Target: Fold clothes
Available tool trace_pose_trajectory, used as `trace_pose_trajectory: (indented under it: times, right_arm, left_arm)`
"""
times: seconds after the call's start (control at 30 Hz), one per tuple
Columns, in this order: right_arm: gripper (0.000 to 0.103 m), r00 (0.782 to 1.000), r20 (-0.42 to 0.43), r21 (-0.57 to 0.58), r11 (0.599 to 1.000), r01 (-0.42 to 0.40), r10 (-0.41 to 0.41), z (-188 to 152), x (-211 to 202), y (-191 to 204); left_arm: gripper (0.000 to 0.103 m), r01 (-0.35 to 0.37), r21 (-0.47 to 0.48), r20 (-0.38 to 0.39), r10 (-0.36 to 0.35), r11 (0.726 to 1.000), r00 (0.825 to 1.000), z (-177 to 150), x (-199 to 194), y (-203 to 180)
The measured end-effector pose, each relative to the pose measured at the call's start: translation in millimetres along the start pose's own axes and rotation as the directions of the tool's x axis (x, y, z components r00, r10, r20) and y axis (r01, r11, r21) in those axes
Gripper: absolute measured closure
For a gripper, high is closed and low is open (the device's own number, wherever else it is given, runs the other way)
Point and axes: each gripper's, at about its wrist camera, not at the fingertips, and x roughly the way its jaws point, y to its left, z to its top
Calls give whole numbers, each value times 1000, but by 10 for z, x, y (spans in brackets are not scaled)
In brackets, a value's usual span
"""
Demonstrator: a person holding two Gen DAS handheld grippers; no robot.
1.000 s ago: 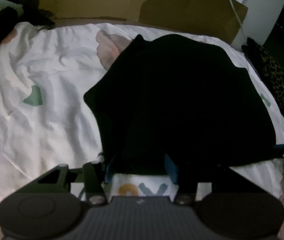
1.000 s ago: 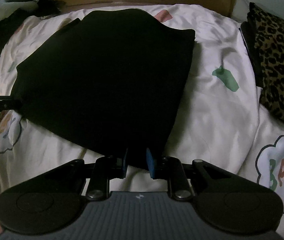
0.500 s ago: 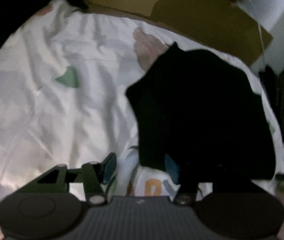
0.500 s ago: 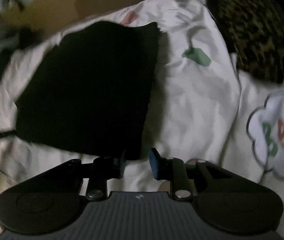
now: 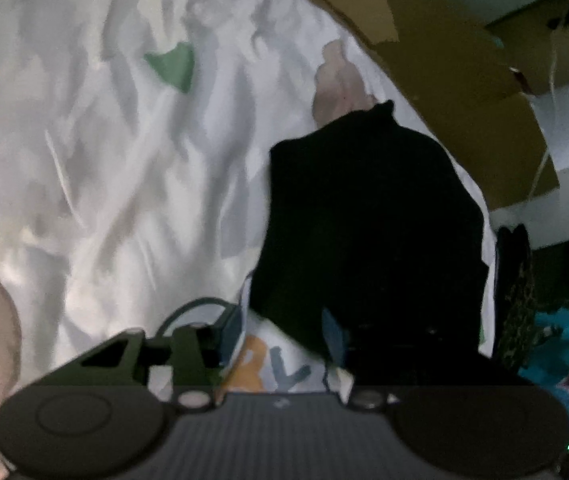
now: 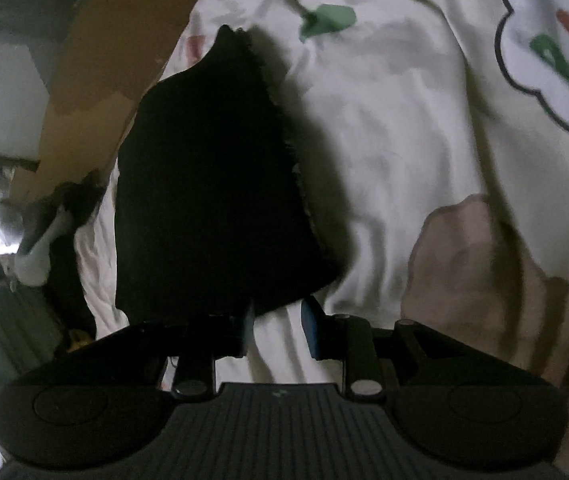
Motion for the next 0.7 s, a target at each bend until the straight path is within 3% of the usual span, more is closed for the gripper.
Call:
trace_pose_trajectory:
  times: [0.17,0.43,0.7]
  right_arm:
    - [73,1000,-11,88,996,15,-14,-22,127,-127]
    - [73,1000,1,131,991,-29,29,7,228,-177]
    - [77,1000,8,103,994,-29,28,52,278,-146]
  left_arm:
    - [57,46,-108,3,-46,993,999,35,44,177]
    - [60,122,-226,16,-122,967,992,98,85,371]
    - [60,130,-240,-18,-138,962,990,66,-45,297]
